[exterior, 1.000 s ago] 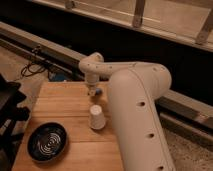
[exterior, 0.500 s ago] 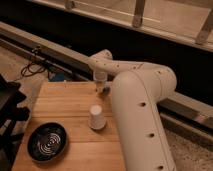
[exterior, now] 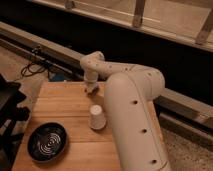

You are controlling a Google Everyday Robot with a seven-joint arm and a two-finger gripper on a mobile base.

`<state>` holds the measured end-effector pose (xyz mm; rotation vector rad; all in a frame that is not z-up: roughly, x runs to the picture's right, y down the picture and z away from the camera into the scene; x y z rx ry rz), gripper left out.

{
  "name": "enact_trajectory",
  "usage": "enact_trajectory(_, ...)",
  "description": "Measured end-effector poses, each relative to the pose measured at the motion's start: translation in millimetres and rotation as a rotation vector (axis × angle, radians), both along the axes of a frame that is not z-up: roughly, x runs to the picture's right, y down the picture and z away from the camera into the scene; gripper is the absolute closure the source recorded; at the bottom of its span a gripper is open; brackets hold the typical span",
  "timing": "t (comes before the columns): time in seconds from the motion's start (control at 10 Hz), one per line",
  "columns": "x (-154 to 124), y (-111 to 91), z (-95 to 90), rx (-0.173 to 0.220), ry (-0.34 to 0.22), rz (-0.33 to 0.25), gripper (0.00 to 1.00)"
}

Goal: Wipe the white sponge on the table

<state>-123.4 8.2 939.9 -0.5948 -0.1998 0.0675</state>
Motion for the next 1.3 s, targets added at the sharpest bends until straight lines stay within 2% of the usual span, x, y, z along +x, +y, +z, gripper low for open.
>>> enact_trajectory(0.2,-36,20,-11.5,-0.023,-0.087,0.002,1.0)
enact_trajectory(0.3,-46,31,-20.9,-0.036,-0.111,0.006,1.0)
enact_trajectory(0.5,-58,42,-34.0,-0.058,-0.116,0.01,1.0)
enact_trajectory(0.7,-48,46,-47.6,-0.072,-0.077,0.008,1.0)
enact_trajectory(0.9,-12,39,-54.8,-0.07,-0.009,0.001,1.0)
enact_trajectory(1.1,22,28,-52.3,-0.06,0.035,-0.008,1.0)
enact_trajectory(1.3,40,13,-36.8,-0.046,0.052,-0.013,1.0)
